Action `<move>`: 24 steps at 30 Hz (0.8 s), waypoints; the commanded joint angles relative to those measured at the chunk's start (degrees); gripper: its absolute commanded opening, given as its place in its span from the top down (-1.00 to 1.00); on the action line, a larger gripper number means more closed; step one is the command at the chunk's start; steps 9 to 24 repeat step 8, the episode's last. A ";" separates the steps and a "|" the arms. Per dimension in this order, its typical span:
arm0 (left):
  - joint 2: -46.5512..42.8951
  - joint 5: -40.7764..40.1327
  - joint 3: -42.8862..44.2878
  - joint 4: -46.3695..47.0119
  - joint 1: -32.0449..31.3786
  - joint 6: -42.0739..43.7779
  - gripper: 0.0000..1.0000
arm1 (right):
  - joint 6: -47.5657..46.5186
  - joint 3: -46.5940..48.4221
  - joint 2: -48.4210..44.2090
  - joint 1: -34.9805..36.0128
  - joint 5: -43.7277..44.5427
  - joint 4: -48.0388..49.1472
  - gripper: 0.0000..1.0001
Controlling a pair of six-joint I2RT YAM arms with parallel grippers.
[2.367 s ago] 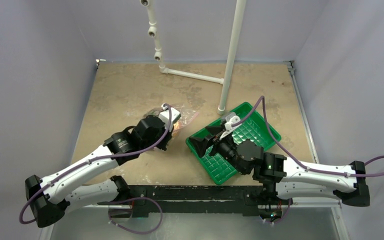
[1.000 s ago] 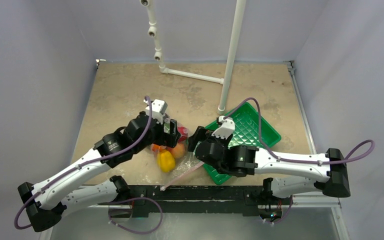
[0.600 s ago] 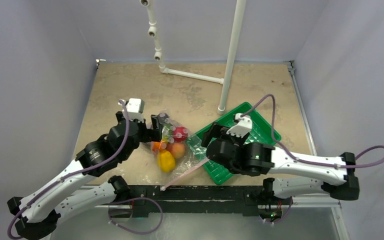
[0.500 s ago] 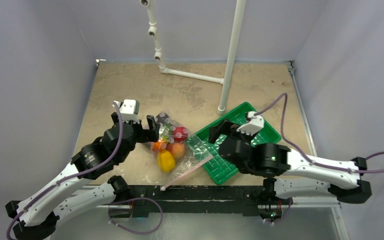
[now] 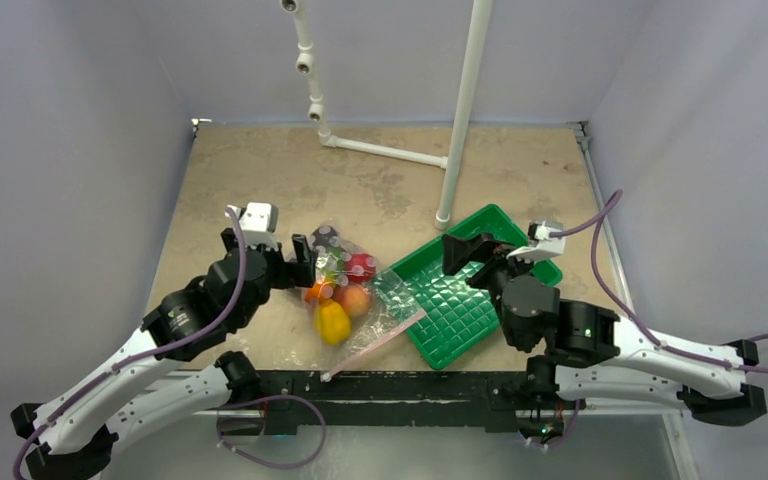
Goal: Place the food in the zip-top bag and seal the zipper
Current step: Reset both arms
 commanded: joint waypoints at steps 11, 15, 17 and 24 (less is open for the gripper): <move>-1.44 4.08 -2.18 3.56 -0.13 3.37 -0.98 | -1.31 -1.35 0.69 -0.18 2.94 2.28 -0.98; -1.44 4.08 -2.18 3.56 -0.13 3.37 -0.98 | -1.31 -1.35 0.69 -0.18 2.94 2.28 -0.98; -1.44 4.08 -2.18 3.56 -0.13 3.37 -0.98 | -1.31 -1.35 0.69 -0.18 2.94 2.28 -0.98; -1.44 4.08 -2.18 3.56 -0.13 3.37 -0.98 | -1.31 -1.35 0.69 -0.18 2.94 2.28 -0.98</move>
